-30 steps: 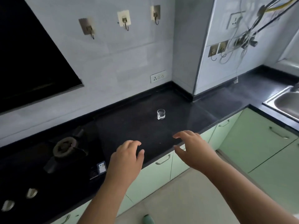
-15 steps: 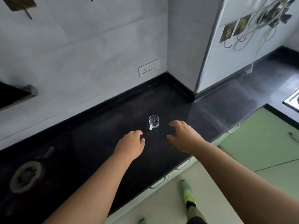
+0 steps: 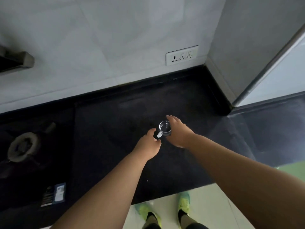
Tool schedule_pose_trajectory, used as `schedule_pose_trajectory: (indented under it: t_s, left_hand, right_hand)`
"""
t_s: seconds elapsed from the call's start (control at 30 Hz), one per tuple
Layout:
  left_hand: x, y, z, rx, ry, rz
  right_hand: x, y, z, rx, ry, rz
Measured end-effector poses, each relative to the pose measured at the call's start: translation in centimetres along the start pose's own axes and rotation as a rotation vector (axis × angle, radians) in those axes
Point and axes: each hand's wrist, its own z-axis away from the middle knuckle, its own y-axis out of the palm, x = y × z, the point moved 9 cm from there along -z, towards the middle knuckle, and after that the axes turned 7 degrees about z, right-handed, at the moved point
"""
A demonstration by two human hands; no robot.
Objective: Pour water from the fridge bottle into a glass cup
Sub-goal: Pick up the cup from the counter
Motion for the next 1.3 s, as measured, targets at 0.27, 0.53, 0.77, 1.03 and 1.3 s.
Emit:
schedule_pose_trajectory:
  t_s: [0.27, 0.53, 0.77, 1.03, 1.3]
  left_hand:
    - [-0.4, 1.5, -2.7, -0.061, -0.036, 0.017]
    - [0.3, 3.2, -0.7, -0.072, 0.008, 0.091]
    - [-4.8, -0.7, 2.3, -0.102, 0.151, 0.067]
    - [-10.2, -5.8, 8.2, -0.092, 0.397, 0.027]
    - [-12.8, -8.7, 13.4, 0.045, 0.649, -0.136]
  right_hand:
    - [-0.4, 1.8, -3.0, -0.022, -0.014, 0.027]
    - [-1.9, 2.2, -1.3, -0.048, -0.003, -0.078]
    - [-1.8, -3.0, 2.1, -0.176, -0.027, -0.36]
    - [0.5, -9.1, 9.4, -0.33, -0.064, -0.421]
    - [1.7, -8.8, 16.7, -0.439, 0.079, -0.616]
